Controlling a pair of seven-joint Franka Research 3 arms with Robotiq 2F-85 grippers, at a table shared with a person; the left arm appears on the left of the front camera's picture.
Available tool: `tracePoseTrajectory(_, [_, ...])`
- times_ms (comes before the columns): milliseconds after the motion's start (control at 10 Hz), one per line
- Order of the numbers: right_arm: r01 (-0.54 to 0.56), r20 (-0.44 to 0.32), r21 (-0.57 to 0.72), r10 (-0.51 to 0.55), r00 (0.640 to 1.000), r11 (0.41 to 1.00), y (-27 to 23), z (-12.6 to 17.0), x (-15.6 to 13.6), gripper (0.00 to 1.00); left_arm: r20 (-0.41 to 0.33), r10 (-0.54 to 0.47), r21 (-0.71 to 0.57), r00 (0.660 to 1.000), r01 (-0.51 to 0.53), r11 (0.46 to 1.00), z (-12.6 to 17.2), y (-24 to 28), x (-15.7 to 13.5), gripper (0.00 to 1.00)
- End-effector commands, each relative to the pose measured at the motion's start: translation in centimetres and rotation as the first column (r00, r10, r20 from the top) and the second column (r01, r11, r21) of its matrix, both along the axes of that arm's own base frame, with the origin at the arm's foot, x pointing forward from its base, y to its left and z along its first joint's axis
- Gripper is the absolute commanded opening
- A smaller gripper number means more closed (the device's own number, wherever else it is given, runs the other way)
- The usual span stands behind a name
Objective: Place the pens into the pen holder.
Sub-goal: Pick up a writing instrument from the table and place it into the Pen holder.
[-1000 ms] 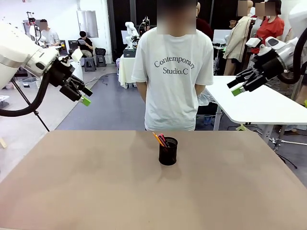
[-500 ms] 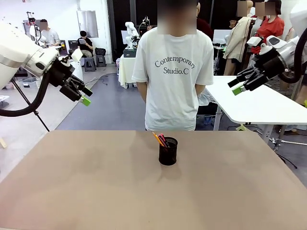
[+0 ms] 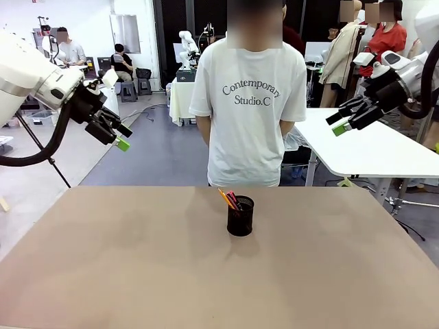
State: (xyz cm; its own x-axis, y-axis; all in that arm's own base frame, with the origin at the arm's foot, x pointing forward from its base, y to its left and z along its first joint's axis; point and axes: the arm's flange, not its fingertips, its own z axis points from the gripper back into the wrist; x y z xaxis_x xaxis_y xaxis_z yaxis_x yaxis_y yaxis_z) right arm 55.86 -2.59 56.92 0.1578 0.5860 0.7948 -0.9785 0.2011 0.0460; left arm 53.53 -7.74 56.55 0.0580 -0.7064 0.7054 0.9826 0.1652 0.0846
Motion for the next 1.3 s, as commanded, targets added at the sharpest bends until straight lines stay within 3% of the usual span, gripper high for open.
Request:
tracePoseTrajectory(0, [-0.001, 0.002, 0.0, 0.001, 1.0, 1.0, 0.07, 0.15, -0.09, 1.0, -0.014, 0.003, 0.007, 1.0, -0.003, 1.0, 0.3, -0.04, -0.1, 1.0])
tracePoseTrajectory(1200, [-0.001, 0.002, 0.0, 0.001, 1.0, 1.0, 0.07, 0.15, -0.09, 1.0, -0.014, 0.003, 0.007, 1.0, -0.003, 1.0, 0.3, -0.04, -0.1, 1.0])
